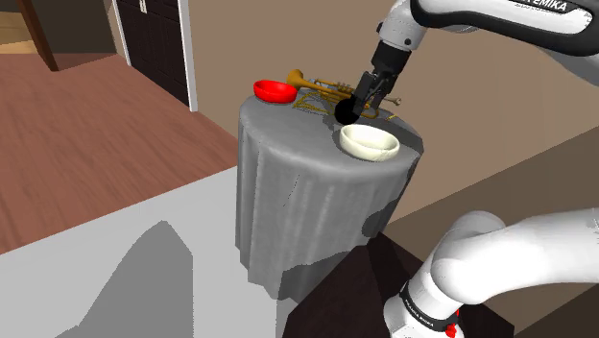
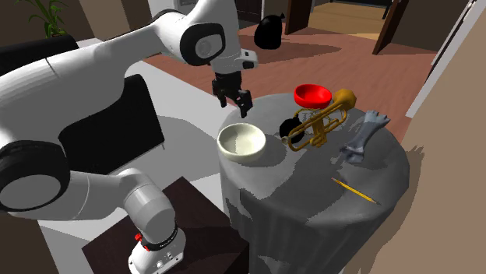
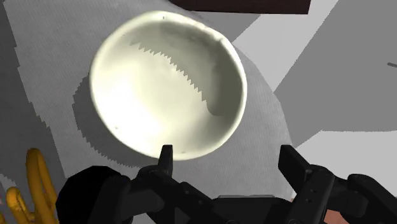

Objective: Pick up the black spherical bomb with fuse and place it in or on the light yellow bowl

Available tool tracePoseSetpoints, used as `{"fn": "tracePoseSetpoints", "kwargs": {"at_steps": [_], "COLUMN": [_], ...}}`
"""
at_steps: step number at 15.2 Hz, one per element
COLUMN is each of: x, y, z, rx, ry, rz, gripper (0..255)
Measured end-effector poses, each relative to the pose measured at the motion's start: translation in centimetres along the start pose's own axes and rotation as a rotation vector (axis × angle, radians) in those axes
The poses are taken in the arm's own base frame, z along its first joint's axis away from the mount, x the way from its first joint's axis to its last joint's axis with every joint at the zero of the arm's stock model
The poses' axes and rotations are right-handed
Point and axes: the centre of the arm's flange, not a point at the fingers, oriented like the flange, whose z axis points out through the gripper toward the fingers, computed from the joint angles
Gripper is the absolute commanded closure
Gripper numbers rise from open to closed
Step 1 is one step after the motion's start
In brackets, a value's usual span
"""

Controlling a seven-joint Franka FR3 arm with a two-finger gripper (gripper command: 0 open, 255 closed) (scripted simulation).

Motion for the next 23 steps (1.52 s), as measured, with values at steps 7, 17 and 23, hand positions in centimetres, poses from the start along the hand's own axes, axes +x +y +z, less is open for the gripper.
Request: {"fn": "tracePoseSetpoints", "kwargs": {"at_steps": [7,17,23], "x": [6.6,14.5,14.5], "y": [7.1,16.5,17.0], "z": [-0.1,-0.1,2.8], "rx": [-0.001,-0.002,-0.003], "ry": [-0.027,-0.063,-0.064], "rz": [0.001,0.003,0.002], "gripper": [0,0,0]}}
